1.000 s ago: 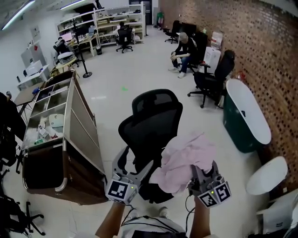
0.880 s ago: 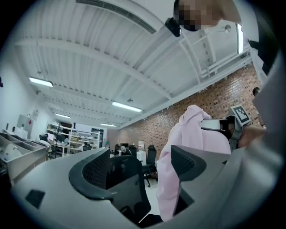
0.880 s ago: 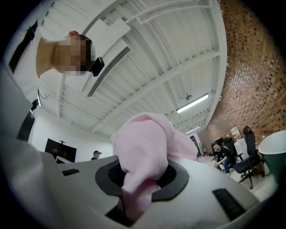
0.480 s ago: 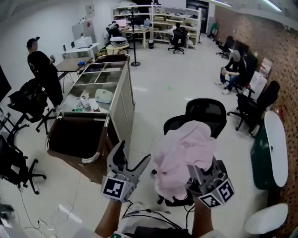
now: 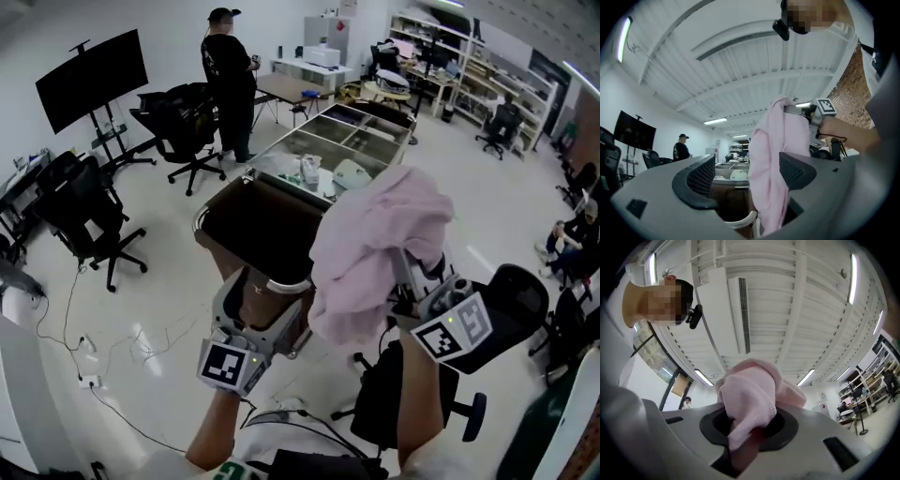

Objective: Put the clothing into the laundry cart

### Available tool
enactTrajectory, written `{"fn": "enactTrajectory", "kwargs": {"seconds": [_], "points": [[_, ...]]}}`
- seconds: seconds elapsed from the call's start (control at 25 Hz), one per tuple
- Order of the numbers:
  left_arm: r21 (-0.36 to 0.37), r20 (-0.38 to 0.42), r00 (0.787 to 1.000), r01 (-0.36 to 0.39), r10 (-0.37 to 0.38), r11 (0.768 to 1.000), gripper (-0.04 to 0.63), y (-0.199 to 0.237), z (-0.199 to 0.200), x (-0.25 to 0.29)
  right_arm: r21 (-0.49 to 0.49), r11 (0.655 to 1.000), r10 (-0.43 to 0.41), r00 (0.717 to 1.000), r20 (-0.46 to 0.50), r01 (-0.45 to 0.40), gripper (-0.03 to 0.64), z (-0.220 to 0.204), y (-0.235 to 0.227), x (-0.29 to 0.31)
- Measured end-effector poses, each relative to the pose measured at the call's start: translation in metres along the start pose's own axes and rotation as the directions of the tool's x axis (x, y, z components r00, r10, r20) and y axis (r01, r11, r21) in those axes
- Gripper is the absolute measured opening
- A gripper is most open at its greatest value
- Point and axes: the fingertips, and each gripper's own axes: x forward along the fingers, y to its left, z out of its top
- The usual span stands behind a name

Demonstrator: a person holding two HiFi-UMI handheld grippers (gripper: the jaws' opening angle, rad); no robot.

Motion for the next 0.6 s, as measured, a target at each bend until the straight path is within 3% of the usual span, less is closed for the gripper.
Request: {"fn": "enactTrajectory", "kwargs": {"seconds": [0.12,0.2,0.28,0.4,0.6], "points": [[0.002,-0.012,0.998,-0.069,0.069,0.998,0.41,0.036,-0.007,-0.016,0.042,0.999,0.011,0.996,-0.083,-0.008,0.122,-0.057,0.0,0.063],[0.007,-0.021,0.995,-0.101,0.101,0.995,0.41,0.055,-0.013,-0.023,0.078,0.997,0.002,0.981,-0.196,0.013,0.163,-0.113,-0.003,0.095],[0.025,-0.03,0.992,-0.122,0.123,0.992,0.41,0.071,-0.025,-0.029,0.054,0.998,0.002,0.933,-0.359,0.018,0.287,-0.176,-0.001,0.112],[0.045,-0.041,0.99,-0.137,0.138,0.99,0.41,0.087,-0.04,-0.033,-0.016,1.0,0.002,0.833,-0.553,-0.013,0.39,-0.255,0.008,0.11],[0.029,-0.049,0.992,-0.118,0.119,0.993,0.41,0.09,-0.056,-0.023,0.048,0.999,0.031,0.793,-0.608,-0.002,0.476,-0.302,0.015,0.091]]}}
